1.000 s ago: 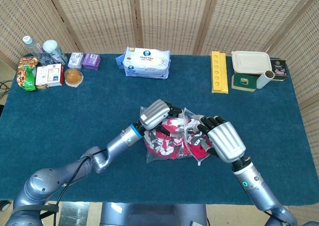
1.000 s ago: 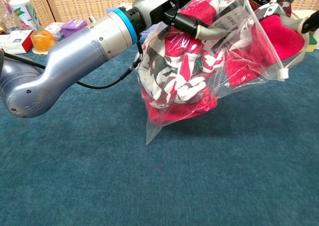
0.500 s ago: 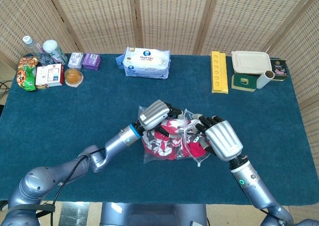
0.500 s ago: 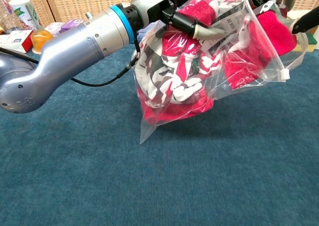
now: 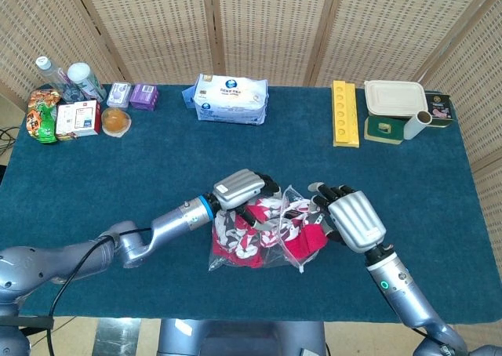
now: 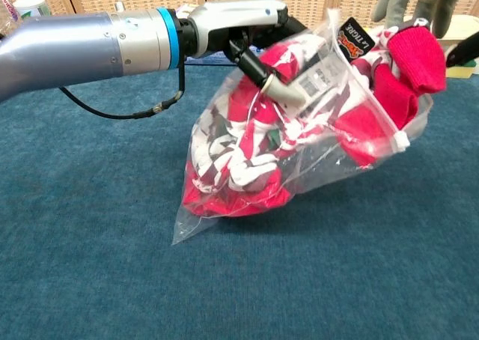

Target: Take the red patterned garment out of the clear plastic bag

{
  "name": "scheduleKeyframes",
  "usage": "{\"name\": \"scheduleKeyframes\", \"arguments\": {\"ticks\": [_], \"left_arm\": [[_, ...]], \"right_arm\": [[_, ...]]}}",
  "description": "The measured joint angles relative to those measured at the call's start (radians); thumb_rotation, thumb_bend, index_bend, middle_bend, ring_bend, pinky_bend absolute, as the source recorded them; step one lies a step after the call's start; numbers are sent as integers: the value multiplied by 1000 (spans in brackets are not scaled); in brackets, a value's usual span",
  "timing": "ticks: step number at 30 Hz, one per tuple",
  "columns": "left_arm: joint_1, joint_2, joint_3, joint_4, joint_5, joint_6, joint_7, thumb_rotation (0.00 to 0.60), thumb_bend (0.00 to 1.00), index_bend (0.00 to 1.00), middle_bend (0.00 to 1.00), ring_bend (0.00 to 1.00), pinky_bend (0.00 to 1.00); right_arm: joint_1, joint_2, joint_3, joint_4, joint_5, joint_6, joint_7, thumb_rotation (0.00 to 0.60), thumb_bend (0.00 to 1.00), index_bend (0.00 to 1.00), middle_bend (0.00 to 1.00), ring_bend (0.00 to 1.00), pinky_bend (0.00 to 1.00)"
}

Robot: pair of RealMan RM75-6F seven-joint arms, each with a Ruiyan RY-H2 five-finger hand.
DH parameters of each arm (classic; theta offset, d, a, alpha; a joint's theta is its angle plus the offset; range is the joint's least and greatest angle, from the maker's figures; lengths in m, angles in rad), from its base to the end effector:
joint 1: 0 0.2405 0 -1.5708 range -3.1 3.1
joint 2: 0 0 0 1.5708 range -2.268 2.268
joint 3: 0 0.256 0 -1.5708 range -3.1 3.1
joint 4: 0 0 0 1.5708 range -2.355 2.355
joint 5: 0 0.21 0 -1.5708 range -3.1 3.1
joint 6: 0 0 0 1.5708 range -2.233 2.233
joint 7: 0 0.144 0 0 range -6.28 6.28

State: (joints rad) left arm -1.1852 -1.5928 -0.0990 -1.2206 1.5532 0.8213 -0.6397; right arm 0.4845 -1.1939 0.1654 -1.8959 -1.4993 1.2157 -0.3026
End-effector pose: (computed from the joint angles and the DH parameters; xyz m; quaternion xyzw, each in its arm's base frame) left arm -0.0107 0.3812 -0.0444 -0.7936 -0.3909 -0.4555 0.0994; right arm -0.1417 -0.2711 0.0993 0.7175 -0.2887 0.4721 0.4231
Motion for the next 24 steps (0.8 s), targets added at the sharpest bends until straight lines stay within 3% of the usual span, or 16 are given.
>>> {"name": "scheduleKeyframes", "arguments": {"ticks": [7, 12, 14, 18, 24], "left_arm": [[10, 141, 19, -140, -28, -48, 106, 600, 15, 79, 234, 119, 215], [38, 212, 33, -159, -35, -41, 166, 600, 24, 308, 234, 108, 213], [49, 227, 44, -151, -40, -46, 198, 600, 38, 362, 234, 108, 212], [77, 222, 75, -86, -57, -67, 278, 600, 60, 378, 234, 108, 211], [104, 152, 97, 37, -61, -70, 371, 600, 71, 378, 234, 107, 209]], "right_arm": [[0, 13, -20, 47, 6, -21, 11, 600, 547, 600, 308, 480, 448], [-2, 16, -29, 73, 11, -28, 33, 600, 547, 601, 308, 480, 446], [-5, 16, -34, 83, 12, -28, 43, 600, 547, 601, 308, 480, 446], [-12, 12, -46, 110, 4, -24, 75, 600, 547, 602, 308, 480, 446], [-17, 6, -58, 128, -4, -23, 94, 600, 547, 604, 311, 481, 443]]}}
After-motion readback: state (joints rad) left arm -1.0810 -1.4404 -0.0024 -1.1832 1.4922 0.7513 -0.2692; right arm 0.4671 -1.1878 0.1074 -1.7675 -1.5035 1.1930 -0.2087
